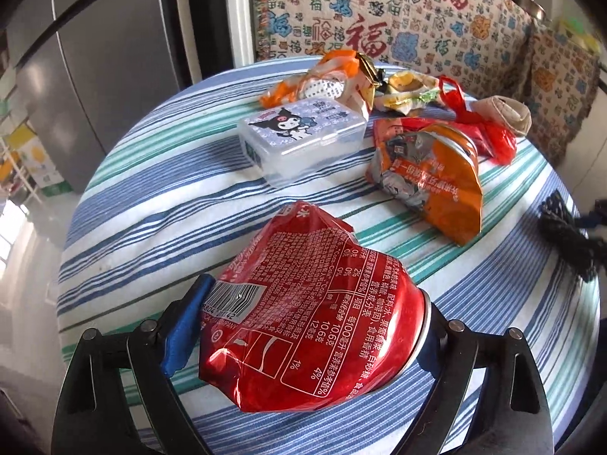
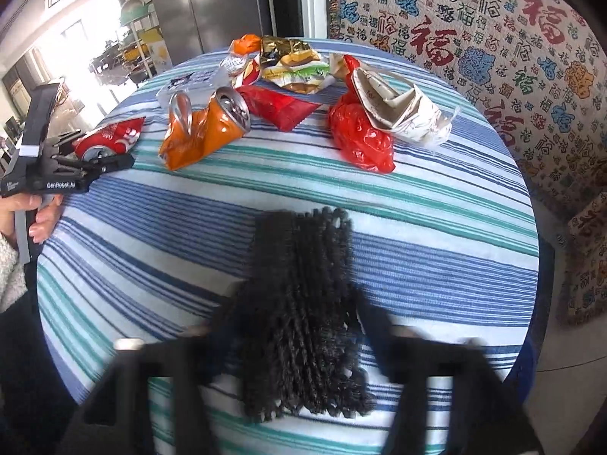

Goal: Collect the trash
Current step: 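Carry the mesh net and red can over the blue wastebasket with both tools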

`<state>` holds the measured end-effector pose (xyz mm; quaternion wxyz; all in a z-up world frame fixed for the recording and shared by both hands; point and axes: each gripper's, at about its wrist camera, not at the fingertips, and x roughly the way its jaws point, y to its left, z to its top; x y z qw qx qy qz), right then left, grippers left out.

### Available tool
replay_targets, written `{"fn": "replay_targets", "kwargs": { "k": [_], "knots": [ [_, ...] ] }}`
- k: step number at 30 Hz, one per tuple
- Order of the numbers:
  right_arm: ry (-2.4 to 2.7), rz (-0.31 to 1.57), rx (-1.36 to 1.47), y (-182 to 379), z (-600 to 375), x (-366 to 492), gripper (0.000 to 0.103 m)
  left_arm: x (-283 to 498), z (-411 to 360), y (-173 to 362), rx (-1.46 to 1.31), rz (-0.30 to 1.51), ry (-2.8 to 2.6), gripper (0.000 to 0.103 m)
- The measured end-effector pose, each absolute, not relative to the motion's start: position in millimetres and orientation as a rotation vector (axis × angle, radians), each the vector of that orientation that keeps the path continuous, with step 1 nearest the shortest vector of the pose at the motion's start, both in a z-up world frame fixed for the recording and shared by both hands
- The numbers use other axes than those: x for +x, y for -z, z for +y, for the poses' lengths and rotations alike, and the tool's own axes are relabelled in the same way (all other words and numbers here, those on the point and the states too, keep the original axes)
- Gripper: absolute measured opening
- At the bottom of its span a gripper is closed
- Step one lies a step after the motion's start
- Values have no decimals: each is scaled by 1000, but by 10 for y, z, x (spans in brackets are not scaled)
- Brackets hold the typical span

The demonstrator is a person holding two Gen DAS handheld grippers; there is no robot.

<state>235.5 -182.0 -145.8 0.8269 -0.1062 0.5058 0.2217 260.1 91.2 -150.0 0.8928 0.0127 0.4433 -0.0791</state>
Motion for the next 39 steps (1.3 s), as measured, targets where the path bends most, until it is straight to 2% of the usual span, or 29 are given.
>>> {"fn": "replay_targets", "kwargs": {
  "k": [8,16,21,30,39],
  "knots": [
    [-433,985,-90,1095,-2103,2289,14,2390,661,1042,-25,840,222,91],
    [-274,863,70,644,-2951,2107,14,2284,-567,604,31,796,447,92],
    [-66,861,133,669,-3875,1996,14,2297,-1551,508,64,789,621,92],
    [143,902,276,1087,-5126,1924,14,2521,-3224,705,141,803,826,92],
    [155,912,335,1414,-5726,2085,15,2690,-4220,1142,204,838,874,92]
  ]
}}
